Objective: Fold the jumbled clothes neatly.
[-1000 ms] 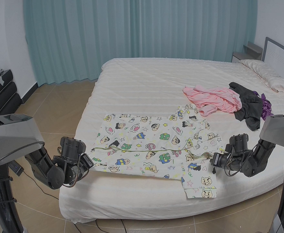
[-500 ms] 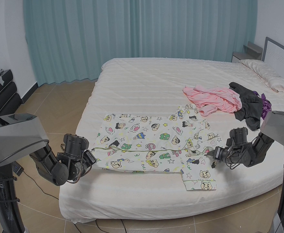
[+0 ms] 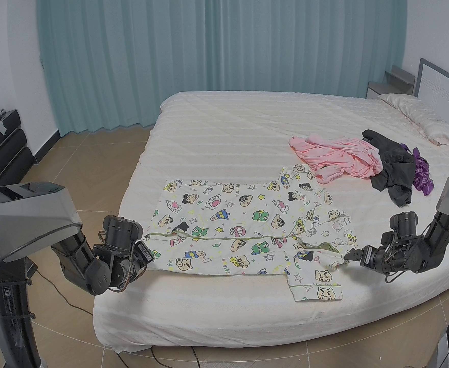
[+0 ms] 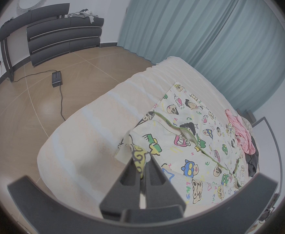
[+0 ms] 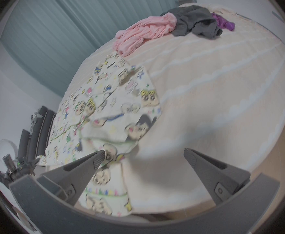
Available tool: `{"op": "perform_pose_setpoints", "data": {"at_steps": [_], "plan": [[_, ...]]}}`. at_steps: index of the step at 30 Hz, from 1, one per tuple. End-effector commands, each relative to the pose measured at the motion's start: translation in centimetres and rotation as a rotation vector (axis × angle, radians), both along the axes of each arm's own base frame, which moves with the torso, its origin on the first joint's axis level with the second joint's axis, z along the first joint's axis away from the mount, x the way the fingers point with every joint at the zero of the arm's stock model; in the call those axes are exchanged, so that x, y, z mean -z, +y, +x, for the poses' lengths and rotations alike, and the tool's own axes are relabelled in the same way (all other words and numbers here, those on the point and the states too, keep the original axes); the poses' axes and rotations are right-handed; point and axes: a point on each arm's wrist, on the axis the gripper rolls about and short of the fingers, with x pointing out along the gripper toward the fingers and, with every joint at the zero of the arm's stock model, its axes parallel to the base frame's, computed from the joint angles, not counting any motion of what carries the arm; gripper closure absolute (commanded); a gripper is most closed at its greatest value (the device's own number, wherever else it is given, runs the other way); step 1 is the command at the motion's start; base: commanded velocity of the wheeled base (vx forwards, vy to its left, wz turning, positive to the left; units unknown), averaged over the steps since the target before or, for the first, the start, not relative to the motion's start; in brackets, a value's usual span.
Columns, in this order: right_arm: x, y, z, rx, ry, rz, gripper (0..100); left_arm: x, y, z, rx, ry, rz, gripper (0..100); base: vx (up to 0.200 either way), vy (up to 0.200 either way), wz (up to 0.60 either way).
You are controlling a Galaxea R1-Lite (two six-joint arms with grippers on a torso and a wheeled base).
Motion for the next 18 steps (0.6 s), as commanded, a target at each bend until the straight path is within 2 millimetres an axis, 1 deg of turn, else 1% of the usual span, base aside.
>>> {"op": "perform_pose_setpoints", "data": {"at_steps": [1, 3, 5, 9, 10, 11, 12, 13, 14, 15, 18], "plan": [[-1.2, 2.0, -2.7, -0.078, -0.018, 0.03, 0, 0.0, 0.0, 0.0, 0.001, 0.001, -0.001, 100, 0.0, 0.0, 0.0], [-0.4, 3.1, -3.1, -0.117, 0.009, 0.036, 0, 0.0, 0.0, 0.0, 0.002, -0.001, -0.002, 100, 0.0, 0.0, 0.0], [0.6, 3.9, -2.9, -0.138, 0.015, 0.026, 0, 0.0, 0.0, 0.0, 0.002, -0.001, -0.002, 100, 0.0, 0.0, 0.0], [1.4, 4.8, -2.5, -0.16, -0.013, 0.028, 0, 0.1, 0.0, -0.1, 0.002, 0.004, -0.001, 100, 0.0, 0.0, 0.0], [2.3, 5.2, -2.5, -0.17, 0.005, 0.022, 0, 0.1, 0.0, -0.1, 0.0, 0.004, -0.001, 100, 0.0, 0.0, 0.0], [2.4, 5.2, -2.5, -0.17, 0.009, 0.021, 0, 0.1, 0.0, -0.1, 0.002, 0.004, -0.001, 100, 0.0, 0.0, 0.0], [3.3, 5.4, -2.5, -0.17, 0.03, -0.006, 0, 0.1, 0.0, 0.0, 0.0, 0.004, -0.001, 100, 0.0, 0.0, 0.0], [3.3, 5.4, -2.5, -0.17, 0.03, -0.006, 0, 0.1, 0.0, 0.0, 0.0, 0.004, -0.001, 100, 0.0, 0.0, 0.0], [3.9, 5.7, -2.5, -0.172, 0.046, -0.016, 0, 0.1, 0.0, 0.0, 0.005, 0.005, -0.005, 100, 0.0, 0.0, 0.0], [4.0, 5.7, -2.5, -0.174, 0.049, -0.018, 0, 0.1, 0.0, 0.0, 0.007, 0.006, -0.007, 100, 0.0, 0.0, 0.0], [3.9, 6.2, -2.5, -0.191, 0.036, -0.015, 0, 0.1, 0.0, 0.0, 0.008, 0.006, -0.009, 100, 0.0, 0.0, 0.0]]}}
